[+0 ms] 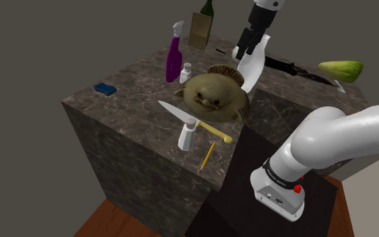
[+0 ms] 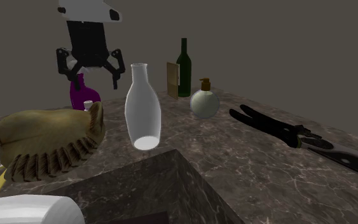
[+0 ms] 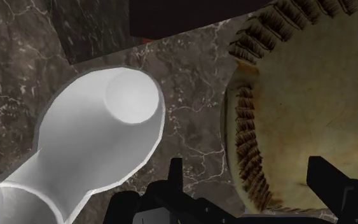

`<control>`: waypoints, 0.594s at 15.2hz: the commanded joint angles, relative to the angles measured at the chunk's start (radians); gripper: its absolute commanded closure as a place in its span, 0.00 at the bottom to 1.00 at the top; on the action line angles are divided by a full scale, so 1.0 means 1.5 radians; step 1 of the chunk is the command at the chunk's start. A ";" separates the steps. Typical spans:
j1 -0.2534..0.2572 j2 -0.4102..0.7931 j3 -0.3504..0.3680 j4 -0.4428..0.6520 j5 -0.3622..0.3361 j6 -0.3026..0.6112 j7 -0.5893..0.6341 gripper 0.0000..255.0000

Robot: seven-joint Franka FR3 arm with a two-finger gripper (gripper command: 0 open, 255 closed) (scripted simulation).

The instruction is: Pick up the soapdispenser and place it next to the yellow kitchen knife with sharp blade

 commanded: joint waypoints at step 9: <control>-0.026 0.179 -0.111 0.128 -0.044 0.058 -0.127 0.00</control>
